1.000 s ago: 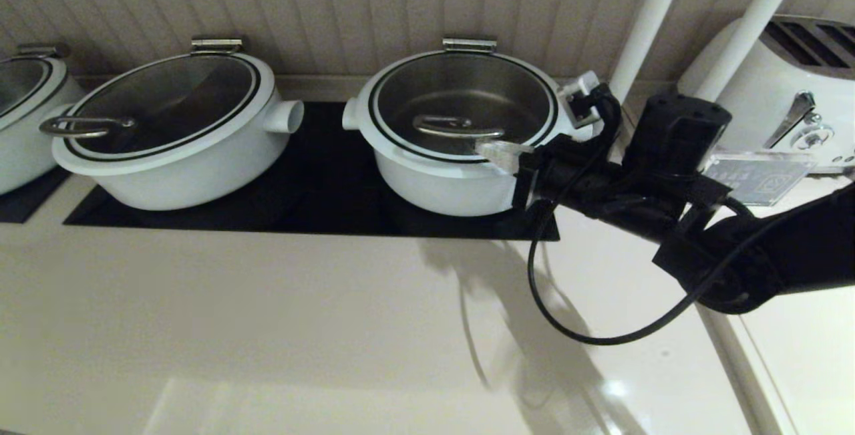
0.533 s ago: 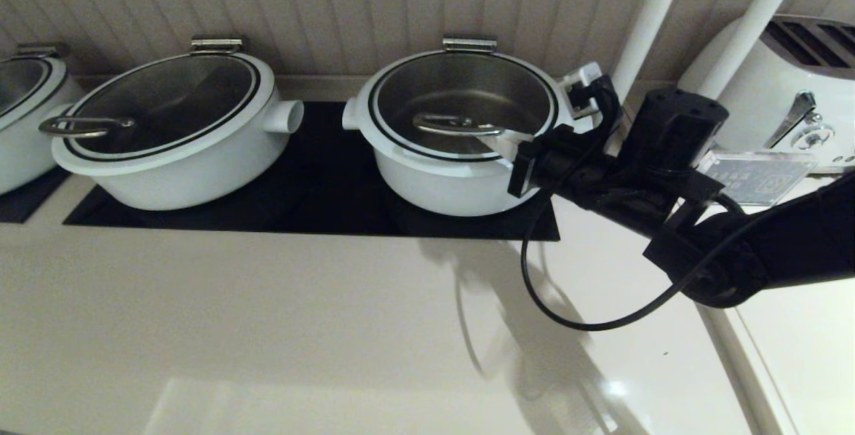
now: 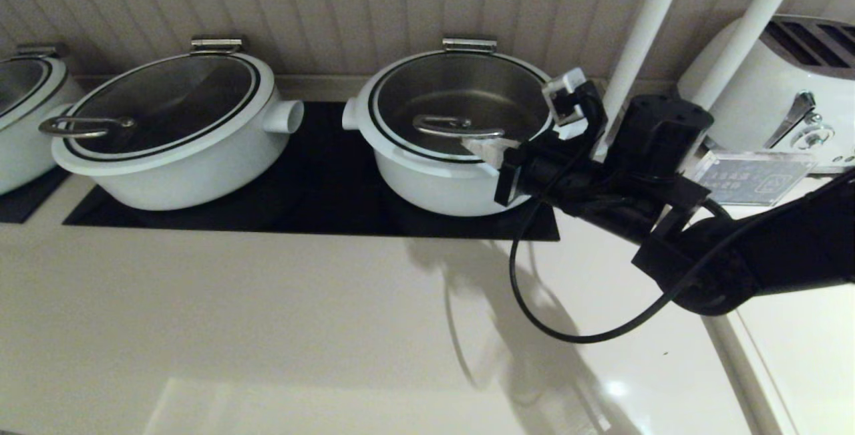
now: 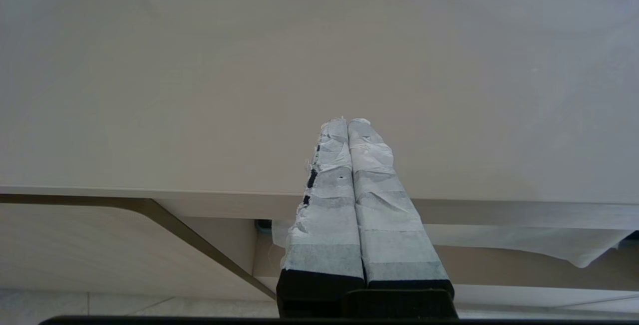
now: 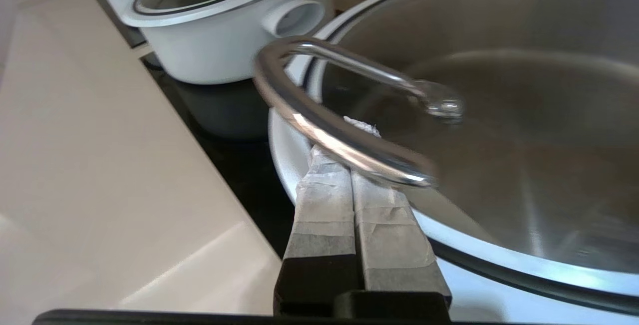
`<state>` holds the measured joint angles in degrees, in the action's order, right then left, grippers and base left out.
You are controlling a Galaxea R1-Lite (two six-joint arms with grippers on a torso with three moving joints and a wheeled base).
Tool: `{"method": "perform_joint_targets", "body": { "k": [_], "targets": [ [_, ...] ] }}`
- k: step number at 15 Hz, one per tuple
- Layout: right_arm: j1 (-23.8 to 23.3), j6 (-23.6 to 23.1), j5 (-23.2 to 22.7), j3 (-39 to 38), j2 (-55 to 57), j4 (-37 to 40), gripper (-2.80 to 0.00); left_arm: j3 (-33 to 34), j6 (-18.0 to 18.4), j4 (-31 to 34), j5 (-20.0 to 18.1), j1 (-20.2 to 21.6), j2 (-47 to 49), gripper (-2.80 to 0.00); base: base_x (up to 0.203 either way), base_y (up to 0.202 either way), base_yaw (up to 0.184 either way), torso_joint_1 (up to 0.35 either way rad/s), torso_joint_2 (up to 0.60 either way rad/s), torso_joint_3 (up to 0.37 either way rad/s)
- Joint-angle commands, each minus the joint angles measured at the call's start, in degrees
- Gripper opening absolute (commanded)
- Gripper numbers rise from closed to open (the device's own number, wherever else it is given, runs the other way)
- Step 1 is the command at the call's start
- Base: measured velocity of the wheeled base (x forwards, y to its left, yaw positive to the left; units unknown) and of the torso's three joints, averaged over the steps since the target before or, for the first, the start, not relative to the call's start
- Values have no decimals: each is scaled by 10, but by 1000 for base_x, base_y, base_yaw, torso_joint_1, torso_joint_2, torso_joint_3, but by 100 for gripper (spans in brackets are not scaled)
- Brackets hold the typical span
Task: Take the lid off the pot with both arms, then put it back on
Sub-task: Open the food pot lid a small opening with the right arm
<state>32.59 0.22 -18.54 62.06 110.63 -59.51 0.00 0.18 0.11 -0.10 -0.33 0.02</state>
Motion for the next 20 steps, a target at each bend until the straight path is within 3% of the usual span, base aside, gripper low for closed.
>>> {"method": "perform_joint_targets", "body": {
  "k": [1, 4, 8, 20],
  "targets": [
    [6, 0, -1, 1, 6, -4, -280, 0, 0, 0, 0, 0, 1, -280, 0, 0, 0, 0, 0, 0],
    [7, 0, 3, 22, 15, -10, -280, 0, 0, 1, 0, 0, 1, -280, 0, 0, 0, 0, 0, 0],
    [6, 0, 42, 52, 33, -20, -280, 0, 0, 1, 0, 0, 1, -280, 0, 0, 0, 0, 0, 0],
    [4, -1, 44, 118, 22, -16, -280, 0, 0, -1, 0, 0, 1, -280, 0, 0, 0, 0, 0, 0]
  ]
}}
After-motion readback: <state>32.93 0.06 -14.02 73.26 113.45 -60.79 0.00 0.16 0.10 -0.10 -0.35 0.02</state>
